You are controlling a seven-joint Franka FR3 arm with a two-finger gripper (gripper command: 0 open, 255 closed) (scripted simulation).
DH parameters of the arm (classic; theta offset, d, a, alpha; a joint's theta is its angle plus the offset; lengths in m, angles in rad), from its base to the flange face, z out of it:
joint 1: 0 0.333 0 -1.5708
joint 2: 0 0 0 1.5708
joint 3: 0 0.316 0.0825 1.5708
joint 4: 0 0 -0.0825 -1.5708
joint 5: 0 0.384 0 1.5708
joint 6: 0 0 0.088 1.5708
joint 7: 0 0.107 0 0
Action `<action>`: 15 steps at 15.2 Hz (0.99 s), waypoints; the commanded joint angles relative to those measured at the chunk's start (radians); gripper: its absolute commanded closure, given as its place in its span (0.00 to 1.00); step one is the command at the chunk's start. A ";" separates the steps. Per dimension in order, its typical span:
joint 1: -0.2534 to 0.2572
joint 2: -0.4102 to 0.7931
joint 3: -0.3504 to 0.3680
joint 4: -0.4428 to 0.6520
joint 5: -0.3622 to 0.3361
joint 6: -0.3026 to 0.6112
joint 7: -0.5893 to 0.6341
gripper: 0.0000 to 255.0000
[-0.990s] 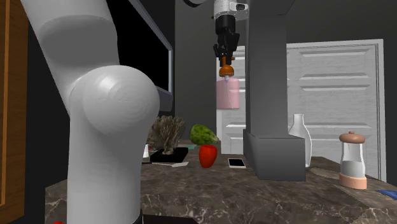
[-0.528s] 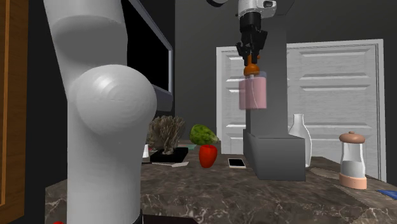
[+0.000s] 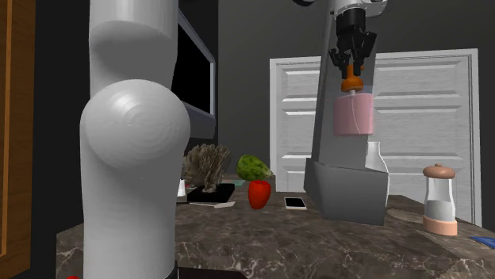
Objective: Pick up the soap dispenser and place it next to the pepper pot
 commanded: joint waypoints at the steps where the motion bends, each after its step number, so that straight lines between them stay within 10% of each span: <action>1: -0.018 0.069 -0.017 0.078 0.000 -0.011 -0.036 1.00; 9: -0.111 0.481 -0.063 0.682 0.024 -0.203 -0.159 1.00; 15: -0.104 0.365 -0.063 0.406 0.018 -0.043 -0.160 1.00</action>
